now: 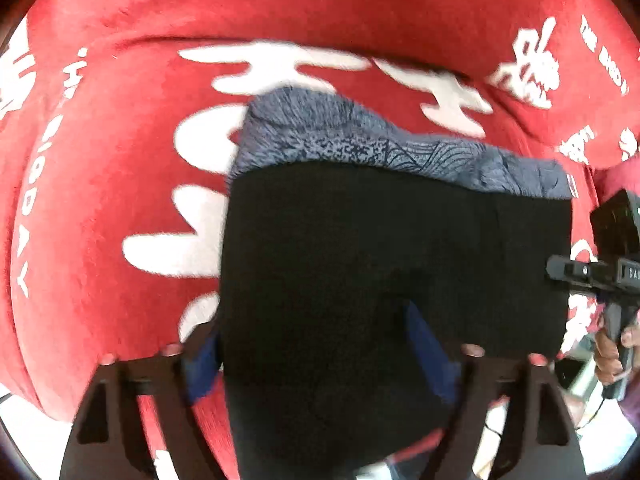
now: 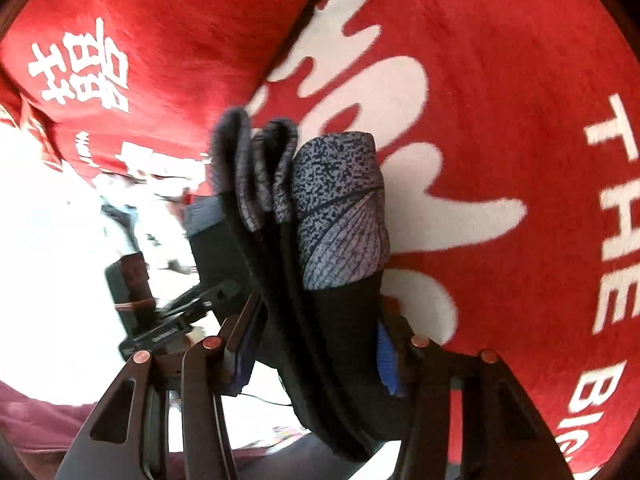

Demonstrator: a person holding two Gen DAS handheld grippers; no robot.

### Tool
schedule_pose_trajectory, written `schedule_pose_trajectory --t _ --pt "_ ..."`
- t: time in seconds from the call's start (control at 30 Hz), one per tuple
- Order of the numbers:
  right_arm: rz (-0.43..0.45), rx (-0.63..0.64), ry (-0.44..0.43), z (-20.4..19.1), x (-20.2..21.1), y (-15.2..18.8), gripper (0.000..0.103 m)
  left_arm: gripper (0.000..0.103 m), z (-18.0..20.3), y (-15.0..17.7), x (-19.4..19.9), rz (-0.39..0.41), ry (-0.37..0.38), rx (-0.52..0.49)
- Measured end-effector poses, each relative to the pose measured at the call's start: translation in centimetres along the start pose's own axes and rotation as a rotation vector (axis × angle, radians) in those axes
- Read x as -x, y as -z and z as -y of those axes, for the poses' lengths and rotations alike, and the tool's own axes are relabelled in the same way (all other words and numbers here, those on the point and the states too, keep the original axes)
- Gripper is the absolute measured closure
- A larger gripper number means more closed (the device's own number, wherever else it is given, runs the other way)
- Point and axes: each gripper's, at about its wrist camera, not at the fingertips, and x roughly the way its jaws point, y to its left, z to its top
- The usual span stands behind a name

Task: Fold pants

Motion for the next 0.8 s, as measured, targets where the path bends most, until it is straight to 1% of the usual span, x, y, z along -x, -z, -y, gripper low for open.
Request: schedule_pose_trajectory --t 0.03,0.07,0.1,0.17,0.2,0.27,0.33,0.4,0.47,0.53,0.6,0.7,0.8 --pt "0.010 0.006 0.024 0.0 0.0 -0.1 0.044 0.001 -0.2 -0.1 -0.3 -0.005 -0.014 0.016" --pt "0.012 0.005 0.045 0.0 -0.2 -0.3 0.041 0.000 -0.3 -0.2 -0.5 -0.009 -0.020 0.029" --pt "0.009 0.005 0.085 0.0 -0.4 -0.4 0.036 0.000 -0.5 -0.1 -0.6 -0.012 -0.017 0.041" --pt "0.009 0.019 0.143 -0.3 -0.5 -0.5 0.034 0.000 -0.2 -0.1 -0.4 -0.015 -0.041 0.045" --pt "0.010 0.022 0.153 -0.7 -0.6 -0.6 0.033 0.000 0.3 -0.1 -0.3 -0.014 -0.063 0.038" --pt "0.012 0.036 0.203 -1.8 -0.4 -0.5 0.030 0.000 1.2 0.0 -0.2 -0.019 -0.111 0.023" --pt "0.006 0.054 0.255 -0.7 1.2 0.6 0.023 0.000 1.8 0.2 0.2 -0.028 -0.157 0.001" --pt "0.002 0.073 0.300 -1.6 1.7 1.3 0.021 0.000 2.3 0.5 1.0 -0.042 -0.178 -0.018" --pt "0.008 0.090 0.324 -2.3 2.6 2.0 0.017 0.000 3.2 0.8 1.7 -0.046 -0.176 -0.028" --pt "0.015 0.099 0.339 -3.1 3.2 2.5 0.007 0.000 4.2 1.2 2.5 -0.050 -0.189 -0.040" --pt "0.026 0.097 0.342 -3.9 3.8 3.0 0.000 0.000 5.0 1.7 3.4 -0.054 -0.208 -0.046" --pt "0.034 0.091 0.340 -4.6 4.5 3.6 0.000 0.000 6.1 2.0 4.1 -0.066 -0.214 -0.043" --pt "0.046 0.092 0.361 -5.5 5.2 4.0 0.000 0.000 7.1 2.3 4.8 -0.066 -0.236 -0.045"
